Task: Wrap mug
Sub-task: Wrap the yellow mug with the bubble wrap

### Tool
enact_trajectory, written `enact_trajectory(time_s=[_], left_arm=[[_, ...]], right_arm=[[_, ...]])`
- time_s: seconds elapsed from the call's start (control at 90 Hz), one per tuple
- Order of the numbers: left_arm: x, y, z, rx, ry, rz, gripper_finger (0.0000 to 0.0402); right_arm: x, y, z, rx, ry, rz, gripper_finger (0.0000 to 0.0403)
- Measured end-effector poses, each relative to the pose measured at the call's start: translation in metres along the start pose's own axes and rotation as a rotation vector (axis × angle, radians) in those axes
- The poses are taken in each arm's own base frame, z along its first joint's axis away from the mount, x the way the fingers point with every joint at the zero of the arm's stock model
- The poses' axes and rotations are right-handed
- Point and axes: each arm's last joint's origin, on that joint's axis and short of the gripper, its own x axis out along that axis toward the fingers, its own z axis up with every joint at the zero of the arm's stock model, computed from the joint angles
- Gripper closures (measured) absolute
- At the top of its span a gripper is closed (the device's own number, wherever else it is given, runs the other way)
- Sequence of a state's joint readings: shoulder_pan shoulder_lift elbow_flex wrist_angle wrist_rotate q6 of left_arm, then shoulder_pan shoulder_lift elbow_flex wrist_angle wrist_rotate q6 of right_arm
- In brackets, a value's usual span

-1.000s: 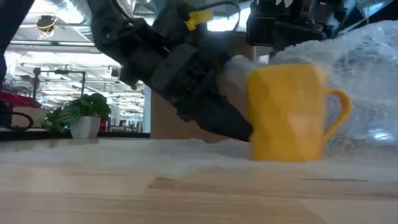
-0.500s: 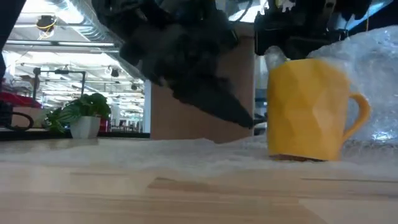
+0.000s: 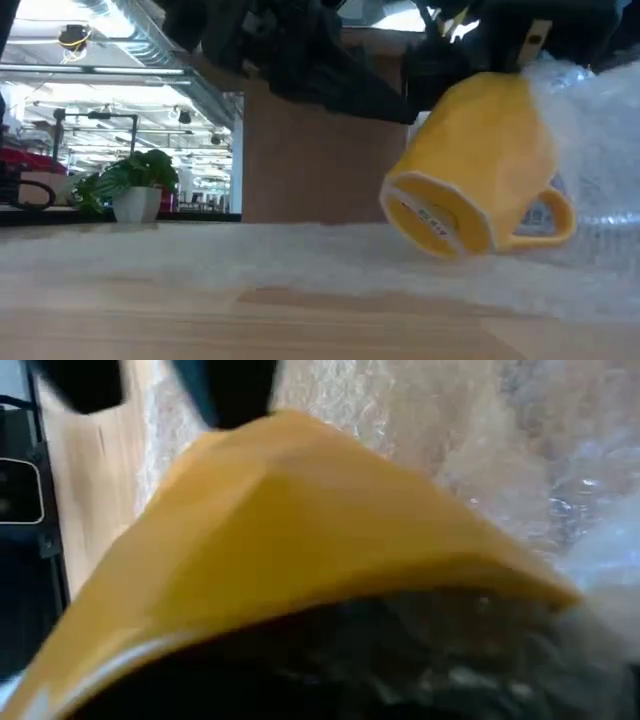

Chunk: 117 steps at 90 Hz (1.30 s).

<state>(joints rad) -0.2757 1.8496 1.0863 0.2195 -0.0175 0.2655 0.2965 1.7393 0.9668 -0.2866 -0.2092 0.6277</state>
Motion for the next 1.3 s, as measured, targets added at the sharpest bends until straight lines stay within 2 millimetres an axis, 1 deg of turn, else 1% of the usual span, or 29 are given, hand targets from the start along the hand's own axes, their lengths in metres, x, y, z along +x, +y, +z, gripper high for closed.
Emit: enact_trajectory(time_s=[0.078, 0.211, 0.333, 0.422, 0.533, 0.644, 0.756, 0.867, 0.911, 1.067, 1.3], left_arm=[[0.004, -0.001, -0.004, 0.006, 0.028, 0.032, 0.0224], [0.015, -0.001, -0.018, -0.001, 0.077, 0.05, 0.0224], [0.026, -0.002, -0.027, -0.002, 0.077, 0.055, 0.0224], [0.032, 0.0, -0.03, -0.007, 0.046, 0.086, 0.0224], [0.036, 0.009, -0.034, -0.017, 0.035, 0.163, 0.0224], [0.036, 0.023, -0.039, -0.035, 0.056, 0.254, 0.0225], [0.034, 0.038, -0.037, -0.057, 0.031, 0.315, 0.0225], [0.033, 0.039, -0.039, -0.049, 0.053, 0.31, 0.0225], [0.031, 0.036, -0.036, -0.033, 0.05, 0.301, 0.0225], [0.015, 0.028, -0.012, 0.016, -0.006, 0.284, 0.0225], [-0.007, 0.004, 0.01, 0.064, -0.002, 0.213, 0.0225]], right_arm=[[0.0, 0.002, 0.003, -0.01, -0.029, 0.024, 0.0403], [-0.004, 0.015, 0.011, -0.055, -0.071, 0.076, 0.0403], [-0.009, 0.02, 0.016, -0.067, -0.078, 0.091, 0.0403], [-0.01, 0.022, 0.017, -0.066, -0.061, 0.097, 0.0403], [-0.011, 0.021, 0.015, -0.055, -0.029, 0.087, 0.0403], [-0.013, 0.021, 0.01, -0.028, 0.016, 0.066, 0.0403], [-0.01, 0.025, 0.004, -0.039, 0.044, 0.062, 0.0403], [-0.009, 0.03, -0.001, -0.038, 0.058, 0.071, 0.0403], [-0.008, 0.031, -0.002, -0.04, 0.059, 0.067, 0.0403], [-0.008, 0.034, -0.004, -0.046, 0.052, 0.053, 0.0403], [-0.007, 0.035, -0.005, -0.043, 0.047, 0.043, 0.0403]])
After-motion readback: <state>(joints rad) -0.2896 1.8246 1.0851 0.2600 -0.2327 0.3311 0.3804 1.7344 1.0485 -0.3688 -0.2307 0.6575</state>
